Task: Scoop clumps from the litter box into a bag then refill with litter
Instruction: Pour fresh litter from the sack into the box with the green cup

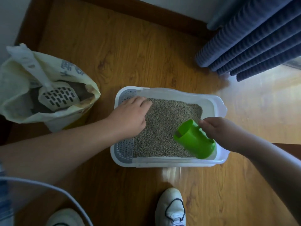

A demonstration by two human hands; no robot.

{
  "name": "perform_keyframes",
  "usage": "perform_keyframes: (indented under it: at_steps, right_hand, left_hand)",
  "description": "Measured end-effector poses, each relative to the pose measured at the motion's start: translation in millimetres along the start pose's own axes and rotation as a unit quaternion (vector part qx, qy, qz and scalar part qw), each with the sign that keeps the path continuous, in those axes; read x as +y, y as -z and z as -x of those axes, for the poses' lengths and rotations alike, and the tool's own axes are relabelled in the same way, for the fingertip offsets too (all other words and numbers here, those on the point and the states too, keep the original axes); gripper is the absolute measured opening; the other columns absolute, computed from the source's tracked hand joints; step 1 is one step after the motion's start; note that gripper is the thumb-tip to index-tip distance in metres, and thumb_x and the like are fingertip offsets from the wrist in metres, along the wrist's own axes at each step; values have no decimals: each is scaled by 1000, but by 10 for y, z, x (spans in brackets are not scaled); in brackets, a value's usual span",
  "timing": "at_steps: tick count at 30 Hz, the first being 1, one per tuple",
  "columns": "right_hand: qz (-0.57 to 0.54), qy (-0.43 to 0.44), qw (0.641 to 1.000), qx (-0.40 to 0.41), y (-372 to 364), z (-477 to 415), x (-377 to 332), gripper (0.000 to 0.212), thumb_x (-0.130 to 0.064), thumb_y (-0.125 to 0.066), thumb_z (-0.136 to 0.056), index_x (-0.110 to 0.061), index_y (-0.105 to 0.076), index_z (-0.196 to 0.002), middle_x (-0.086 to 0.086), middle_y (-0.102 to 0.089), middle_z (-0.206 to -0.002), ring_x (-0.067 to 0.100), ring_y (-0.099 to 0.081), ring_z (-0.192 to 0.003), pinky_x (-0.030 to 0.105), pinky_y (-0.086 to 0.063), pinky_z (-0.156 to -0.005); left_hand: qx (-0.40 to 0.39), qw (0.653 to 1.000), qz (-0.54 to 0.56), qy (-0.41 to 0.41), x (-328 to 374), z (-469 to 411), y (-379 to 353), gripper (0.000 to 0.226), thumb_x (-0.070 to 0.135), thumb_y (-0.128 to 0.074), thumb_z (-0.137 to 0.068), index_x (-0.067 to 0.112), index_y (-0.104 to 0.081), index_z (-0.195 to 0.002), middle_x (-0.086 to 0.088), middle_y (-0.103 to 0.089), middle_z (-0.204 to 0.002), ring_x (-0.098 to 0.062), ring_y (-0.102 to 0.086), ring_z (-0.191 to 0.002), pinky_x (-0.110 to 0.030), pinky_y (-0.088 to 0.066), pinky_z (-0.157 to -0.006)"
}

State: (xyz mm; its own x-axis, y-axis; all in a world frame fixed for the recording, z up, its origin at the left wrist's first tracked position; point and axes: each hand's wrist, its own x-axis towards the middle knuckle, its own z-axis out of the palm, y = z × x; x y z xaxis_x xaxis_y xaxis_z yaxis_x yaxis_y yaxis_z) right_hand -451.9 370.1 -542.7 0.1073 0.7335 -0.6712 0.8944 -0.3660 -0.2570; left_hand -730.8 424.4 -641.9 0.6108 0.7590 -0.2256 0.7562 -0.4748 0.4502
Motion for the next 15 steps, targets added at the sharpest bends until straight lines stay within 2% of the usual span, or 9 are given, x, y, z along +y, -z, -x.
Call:
perform_keyframes:
  at_steps: [4,7,9,12,15]
  right_hand:
    - [66,28,997,18,-43,-79,-197,40,-48,-42,-101,-19,-59,-78,3,-65,-73,23,-63,-74,37,-51,-76]
    - [152,50,986,40,-98,-183,-358,43,-48,-36,-103,-19,-57,-79,-2,-59,-71,24,-59,-75,35,-43,-69]
    - [177,61,982,13,-150,-244,-447,44,-48,-36,-103,-19,-56,-77,-3,-57,-71,21,-57,-73,33,-38,-68]
    - [210,79,974,12,-219,-310,-556,43,-49,-33,-104,-21,-58,-83,2,-60,-81,26,-61,-83,35,-44,-75]
    - [232,81,969,8,-270,-397,-611,44,-50,-32,-104,-21,-55,-80,3,-61,-83,28,-63,-89,36,-46,-79]
  left_hand:
    - [-5,1000,-18,1,-75,116,39,59,24,-47,-96,18,-29,-152,-6,-30,-158,-23,-24,-147,-42,-25,-121]
    - [-7,999,-40,1,-159,235,38,58,26,-46,-96,18,-31,-151,-8,-32,-158,-24,-26,-147,-44,-27,-120]
    - [-11,999,-49,9,-223,303,32,58,28,-45,-95,18,-32,-151,-8,-32,-157,-25,-26,-146,-45,-27,-119]
    - [-25,998,-51,20,-309,382,-1,60,31,-44,-96,18,-29,-153,-9,-27,-160,-26,-22,-148,-45,-23,-121]
    - [-46,997,-62,25,-365,452,-93,63,39,-44,-98,20,-24,-154,-10,-18,-164,-28,-13,-151,-47,-18,-122]
